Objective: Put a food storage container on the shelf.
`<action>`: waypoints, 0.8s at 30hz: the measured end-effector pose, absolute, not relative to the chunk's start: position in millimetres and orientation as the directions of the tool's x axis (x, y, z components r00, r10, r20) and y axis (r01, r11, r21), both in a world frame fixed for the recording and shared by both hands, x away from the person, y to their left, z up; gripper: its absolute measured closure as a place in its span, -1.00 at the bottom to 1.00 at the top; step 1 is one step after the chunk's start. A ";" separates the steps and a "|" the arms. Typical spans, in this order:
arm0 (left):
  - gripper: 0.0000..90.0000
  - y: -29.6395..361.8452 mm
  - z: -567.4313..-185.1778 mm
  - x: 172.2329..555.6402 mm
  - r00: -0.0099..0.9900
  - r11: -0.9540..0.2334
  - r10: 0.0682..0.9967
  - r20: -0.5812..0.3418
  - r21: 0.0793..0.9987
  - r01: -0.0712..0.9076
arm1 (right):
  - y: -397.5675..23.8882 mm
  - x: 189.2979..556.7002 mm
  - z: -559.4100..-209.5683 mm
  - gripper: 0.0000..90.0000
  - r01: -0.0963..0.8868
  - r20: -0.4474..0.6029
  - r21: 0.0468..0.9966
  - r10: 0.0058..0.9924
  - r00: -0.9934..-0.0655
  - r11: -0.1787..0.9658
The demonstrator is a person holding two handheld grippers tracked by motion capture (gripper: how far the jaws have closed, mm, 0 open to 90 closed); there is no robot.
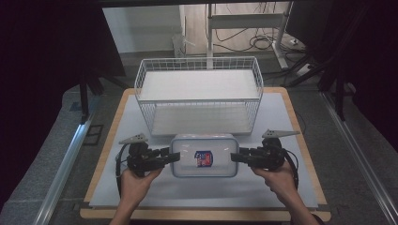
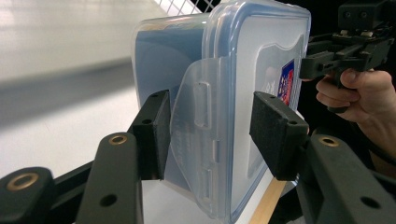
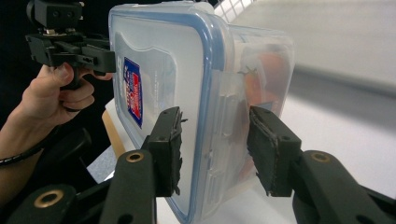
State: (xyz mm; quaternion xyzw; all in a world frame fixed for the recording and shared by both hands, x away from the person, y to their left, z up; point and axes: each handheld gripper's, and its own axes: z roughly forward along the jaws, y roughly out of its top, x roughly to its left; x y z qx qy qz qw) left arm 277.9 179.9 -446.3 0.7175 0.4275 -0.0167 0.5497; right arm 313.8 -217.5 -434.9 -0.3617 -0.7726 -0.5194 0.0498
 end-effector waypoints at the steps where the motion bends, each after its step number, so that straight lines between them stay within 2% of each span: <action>1: 0.09 179.8 -443.1 279.2 0.635 -0.031 0.596 -0.491 0.776 0.630 | -216.7 315.6 -430.4 0.24 0.604 0.445 0.772 0.510 -0.736 0.198; 24: 0.09 189.2 -375.3 328.9 0.646 0.022 0.600 -0.473 0.816 0.577 | -205.9 357.0 -367.2 0.22 0.552 0.404 0.821 0.534 -0.743 0.147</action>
